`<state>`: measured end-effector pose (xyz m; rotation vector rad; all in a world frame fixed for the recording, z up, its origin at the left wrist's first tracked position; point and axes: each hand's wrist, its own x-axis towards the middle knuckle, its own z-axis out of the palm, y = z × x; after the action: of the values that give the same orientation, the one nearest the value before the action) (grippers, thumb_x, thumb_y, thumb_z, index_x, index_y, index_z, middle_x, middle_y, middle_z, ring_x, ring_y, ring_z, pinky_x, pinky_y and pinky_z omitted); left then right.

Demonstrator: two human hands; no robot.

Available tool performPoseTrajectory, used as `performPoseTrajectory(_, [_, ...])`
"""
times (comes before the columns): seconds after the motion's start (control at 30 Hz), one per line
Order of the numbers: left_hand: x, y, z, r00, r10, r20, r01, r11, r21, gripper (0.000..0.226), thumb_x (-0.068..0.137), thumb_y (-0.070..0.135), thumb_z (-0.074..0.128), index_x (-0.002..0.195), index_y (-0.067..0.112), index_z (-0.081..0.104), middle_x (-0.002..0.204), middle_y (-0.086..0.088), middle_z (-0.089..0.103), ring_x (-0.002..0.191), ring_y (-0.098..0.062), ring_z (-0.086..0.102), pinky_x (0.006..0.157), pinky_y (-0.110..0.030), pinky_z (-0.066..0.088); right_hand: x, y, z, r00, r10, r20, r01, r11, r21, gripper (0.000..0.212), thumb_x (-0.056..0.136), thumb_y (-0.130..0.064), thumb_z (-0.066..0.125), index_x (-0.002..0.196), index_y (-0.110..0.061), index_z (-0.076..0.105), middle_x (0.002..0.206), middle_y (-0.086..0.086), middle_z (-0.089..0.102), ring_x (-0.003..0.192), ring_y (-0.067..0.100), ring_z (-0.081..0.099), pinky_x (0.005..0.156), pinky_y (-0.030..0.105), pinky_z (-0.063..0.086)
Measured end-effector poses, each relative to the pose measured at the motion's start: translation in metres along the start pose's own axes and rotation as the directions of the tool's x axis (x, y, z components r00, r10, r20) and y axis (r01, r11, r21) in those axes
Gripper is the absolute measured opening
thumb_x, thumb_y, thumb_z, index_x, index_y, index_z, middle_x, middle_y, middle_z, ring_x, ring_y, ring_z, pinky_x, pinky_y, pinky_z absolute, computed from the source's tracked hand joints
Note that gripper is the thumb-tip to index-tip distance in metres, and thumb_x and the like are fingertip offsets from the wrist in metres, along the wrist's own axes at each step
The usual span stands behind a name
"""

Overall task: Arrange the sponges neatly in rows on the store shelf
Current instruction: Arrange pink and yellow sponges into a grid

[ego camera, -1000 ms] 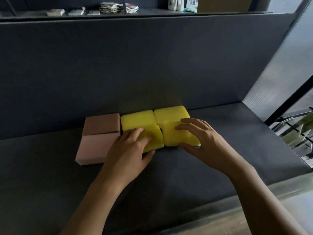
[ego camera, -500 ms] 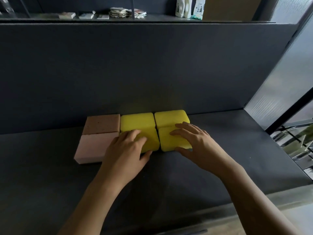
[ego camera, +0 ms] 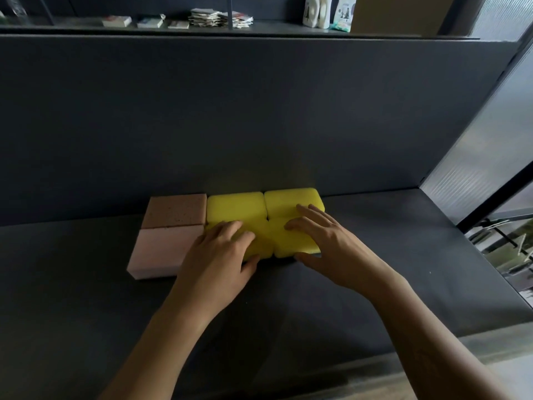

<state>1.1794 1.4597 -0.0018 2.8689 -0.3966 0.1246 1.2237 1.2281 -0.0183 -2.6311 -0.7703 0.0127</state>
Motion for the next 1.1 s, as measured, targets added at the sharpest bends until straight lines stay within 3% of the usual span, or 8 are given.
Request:
performPoseTrajectory(0.1, [0.001,0.000,0.001,1.000,0.000,0.000,0.000,1.000,-0.005,0.043,0.096,0.045,0.049,0.136,0.029,0.048,0.150,0.005,0.036,0.133,-0.016,0.039,0.101,-0.030,0.038,0.001,-0.002,0.002,1.000,0.022,0.013,-0.022,1.000,-0.007,0.057,0.088,-0.030,0.072,0.139,-0.026,0.048,0.161,0.005,0.024,0.151,0.024,0.013,0.119,0.040,0.027])
performPoseTrajectory(0.23, [0.000,0.000,-0.001,1.000,0.009,-0.009,-0.009,1.000,-0.022,0.045,0.096,0.047,0.048,0.138,0.030,0.047,0.152,0.007,0.034,0.134,-0.014,0.038,0.103,-0.029,0.036,0.000,-0.004,-0.001,0.998,0.051,0.040,-0.050,0.999,-0.020,0.060,0.088,-0.040,0.070,0.141,-0.030,0.045,0.163,0.002,0.020,0.152,0.024,0.009,0.120,0.047,0.024])
performPoseTrajectory(0.4, [-0.011,-0.011,-0.015,0.998,-0.009,-0.058,0.006,0.999,-0.051,0.055,0.091,0.044,0.059,0.142,0.030,0.045,0.153,0.008,0.032,0.130,-0.015,0.043,0.102,-0.032,0.040,0.002,-0.018,-0.009,0.998,0.056,0.023,-0.054,0.996,-0.070,0.063,0.089,-0.049,0.065,0.145,-0.037,0.038,0.164,-0.006,0.014,0.152,0.020,0.004,0.120,0.042,0.016])
performPoseTrajectory(0.57, [-0.035,-0.038,-0.028,0.993,-0.101,-0.056,0.105,0.992,0.063,0.074,0.072,0.034,0.082,0.139,0.027,0.049,0.147,0.004,0.040,0.124,-0.023,0.049,0.095,-0.039,0.045,0.006,-0.032,-0.005,0.999,0.031,-0.026,-0.033,0.996,-0.080,0.058,0.088,-0.044,0.069,0.141,-0.035,0.046,0.154,-0.005,0.035,0.143,0.021,0.030,0.113,0.042,0.034])
performPoseTrajectory(0.7, [-0.042,-0.048,-0.028,0.991,-0.121,-0.051,0.126,0.987,0.098,0.073,0.081,0.034,0.073,0.145,0.031,0.038,0.152,0.009,0.029,0.135,-0.017,0.035,0.105,-0.035,0.035,0.011,-0.042,0.003,0.999,0.034,-0.031,-0.037,0.994,-0.105,0.054,0.087,-0.042,0.068,0.138,-0.036,0.051,0.138,-0.006,0.046,0.128,0.020,0.040,0.104,0.033,0.038])
performPoseTrajectory(0.9, [-0.039,-0.058,-0.016,0.990,-0.124,-0.070,0.131,0.986,0.100,0.068,0.068,0.018,0.084,0.131,0.024,0.058,0.133,0.005,0.053,0.116,-0.022,0.053,0.083,-0.039,0.050,0.018,-0.045,0.010,0.999,0.035,-0.036,-0.041,0.985,-0.169,0.051,0.088,-0.039,0.070,0.135,-0.038,0.053,0.137,-0.006,0.046,0.125,0.021,0.042,0.103,0.038,0.041])
performPoseTrajectory(1.1, [-0.040,-0.063,-0.009,0.985,-0.080,-0.152,0.097,0.990,0.103,0.068,0.067,0.018,0.085,0.130,0.023,0.058,0.133,0.005,0.053,0.119,-0.022,0.051,0.086,-0.040,0.050,0.018,-0.047,0.014,0.996,0.041,-0.074,-0.053,0.985,-0.163,0.049,0.085,-0.037,0.073,0.132,-0.035,0.057,0.132,-0.004,0.051,0.121,0.024,0.046,0.099,0.041,0.044])
